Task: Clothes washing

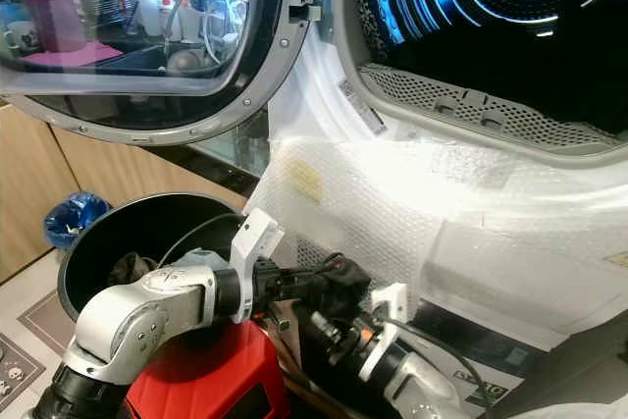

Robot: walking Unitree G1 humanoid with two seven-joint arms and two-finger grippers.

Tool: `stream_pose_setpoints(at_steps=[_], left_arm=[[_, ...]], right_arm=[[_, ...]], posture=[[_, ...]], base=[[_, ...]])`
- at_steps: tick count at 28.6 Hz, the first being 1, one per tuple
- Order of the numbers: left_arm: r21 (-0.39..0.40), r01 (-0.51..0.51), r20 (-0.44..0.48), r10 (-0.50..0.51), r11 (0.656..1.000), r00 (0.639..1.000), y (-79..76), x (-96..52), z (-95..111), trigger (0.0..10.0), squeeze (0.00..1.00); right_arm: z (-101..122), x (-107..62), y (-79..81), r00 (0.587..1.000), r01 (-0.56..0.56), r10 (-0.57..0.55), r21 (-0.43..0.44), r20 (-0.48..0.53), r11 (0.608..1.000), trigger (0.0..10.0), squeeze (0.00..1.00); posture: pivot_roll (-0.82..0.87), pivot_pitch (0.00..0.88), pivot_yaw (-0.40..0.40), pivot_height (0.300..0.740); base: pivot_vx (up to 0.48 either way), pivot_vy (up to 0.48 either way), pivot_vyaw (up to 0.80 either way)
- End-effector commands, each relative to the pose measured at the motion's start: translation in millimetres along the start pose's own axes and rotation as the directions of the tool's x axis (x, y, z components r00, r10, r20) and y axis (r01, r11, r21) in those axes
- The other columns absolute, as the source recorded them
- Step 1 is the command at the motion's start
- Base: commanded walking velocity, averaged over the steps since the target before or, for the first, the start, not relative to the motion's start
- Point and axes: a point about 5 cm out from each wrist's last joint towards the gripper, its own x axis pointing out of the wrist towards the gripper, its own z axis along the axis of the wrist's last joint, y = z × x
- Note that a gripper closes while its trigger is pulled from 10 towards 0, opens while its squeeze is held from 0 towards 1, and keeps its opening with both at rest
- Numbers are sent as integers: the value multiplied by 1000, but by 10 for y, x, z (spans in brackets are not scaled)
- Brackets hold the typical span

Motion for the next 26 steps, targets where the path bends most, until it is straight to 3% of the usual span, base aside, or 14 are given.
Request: stream_pose_setpoints(at_steps=[1,6,13,15,17,18,19,22,26], left_arm=[[-3,29,-10,-29,1000,1000,-58,15,5,0,0],[1,26,-14,-26,1000,1000,-57,19,11,0,0],[9,36,-18,-36,999,999,-80,37,30,0,0],[42,8,9,-8,999,1000,-65,6,122,0,0],[49,3,32,-5,999,999,-66,-19,180,0,0],[25,13,92,-15,1000,996,-80,-78,303,0,0],[25,13,92,-15,1000,996,-80,-78,303,0,0],[-51,44,209,-32,998,977,-89,-232,503,0,0],[-94,60,230,-37,994,972,-62,-299,496,0,0]], right_arm=[[33,-38,-87,996,80,-79,-16,28,997,10000,0],[28,-114,-286,969,243,-241,-31,55,970,10000,0],[-35,-264,-358,969,246,-245,-33,22,969,10000,0],[-182,-436,-314,985,133,-136,-38,-101,990,10000,0],[-232,-502,-294,984,102,-106,-33,-143,994,10000,0],[-263,-609,-257,985,54,-56,-19,-164,998,10000,0],[-263,-609,-257,985,54,-56,-19,-164,998,10000,0],[-209,-796,-246,993,25,-21,39,-119,999,10000,0],[-174,-850,-242,995,12,-7,57,-97,998,10000,0]], posture=[[-9,27,-35,740],[-8,10,-29,740],[-13,0,-25,740],[-15,0,-25,740],[-16,3,-25,740],[-17,16,-23,740],[-17,16,-23,740],[-18,28,-20,740],[-21,34,-18,740]], base=[[0,0,0],[0,0,0],[0,0,0],[0,0,0],[0,0,0],[0,0,0],[0,0,0],[0,0,0],[0,0,0]])
